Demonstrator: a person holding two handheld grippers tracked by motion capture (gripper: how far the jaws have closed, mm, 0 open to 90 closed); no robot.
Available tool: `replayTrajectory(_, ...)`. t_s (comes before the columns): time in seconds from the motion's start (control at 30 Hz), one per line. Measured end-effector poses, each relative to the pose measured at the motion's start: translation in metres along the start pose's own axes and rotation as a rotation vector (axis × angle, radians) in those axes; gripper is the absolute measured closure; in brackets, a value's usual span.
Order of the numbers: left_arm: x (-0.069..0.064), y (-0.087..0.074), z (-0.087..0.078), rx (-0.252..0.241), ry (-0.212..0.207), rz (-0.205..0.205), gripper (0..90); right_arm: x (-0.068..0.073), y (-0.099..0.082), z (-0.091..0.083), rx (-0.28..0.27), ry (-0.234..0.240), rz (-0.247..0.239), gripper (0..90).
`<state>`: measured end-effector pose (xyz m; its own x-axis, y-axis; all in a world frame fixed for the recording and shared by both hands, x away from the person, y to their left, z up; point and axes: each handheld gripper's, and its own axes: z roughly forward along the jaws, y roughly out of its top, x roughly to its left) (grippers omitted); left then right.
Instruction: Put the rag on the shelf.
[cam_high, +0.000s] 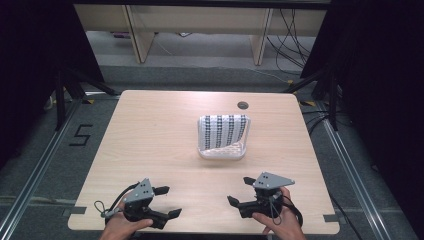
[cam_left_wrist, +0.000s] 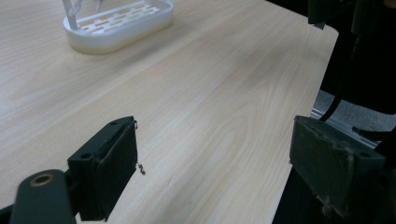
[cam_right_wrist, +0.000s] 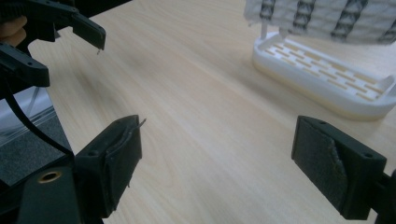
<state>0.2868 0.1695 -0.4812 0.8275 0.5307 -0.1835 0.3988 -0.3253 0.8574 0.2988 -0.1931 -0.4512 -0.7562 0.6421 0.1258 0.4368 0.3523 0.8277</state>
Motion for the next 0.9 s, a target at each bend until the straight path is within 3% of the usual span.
replayTrajectory(0.17, -0.003, -0.007, 0.004, 0.019, 0.007, 0.011, 14.7, -0.001, -0.014, 0.004, 0.021, 0.001, 0.047, 17.3)
replayTrajectory(0.27, -0.004, -0.011, 0.008, 0.032, 0.002, 0.008, 14.8, -0.005, -0.02, 0.008, 0.023, 0.001, 0.031, 17.3)
replayTrajectory(0.3, -0.005, -0.011, 0.009, 0.032, 0.002, 0.008, 14.7, -0.004, -0.022, 0.009, 0.028, 0.009, 0.055, 17.3)
replayTrajectory(0.33, -0.005, -0.012, 0.01, 0.029, 0.008, 0.003, 14.8, -0.005, -0.022, 0.009, 0.036, 0.0, 0.038, 17.3)
replayTrajectory(0.43, -0.005, -0.011, 0.01, 0.027, 0.008, 0.0, 14.8, -0.005, -0.025, 0.011, 0.058, 0.001, 0.063, 17.4)
replayTrajectory(0.5, -0.002, -0.011, 0.008, 0.034, 0.012, 0.012, 14.8, -0.006, -0.025, 0.012, 0.057, 0.007, 0.057, 17.4)
replayTrajectory(0.6, -0.001, -0.012, 0.009, 0.013, 0.021, -0.01, 14.8, -0.008, -0.026, 0.014, 0.056, 0.008, 0.036, 17.4)
replayTrajectory(0.9, -0.001, -0.012, 0.01, 0.039, 0.024, 0.008, 14.8, -0.009, -0.027, 0.014, 0.063, 0.009, 0.024, 17.4)
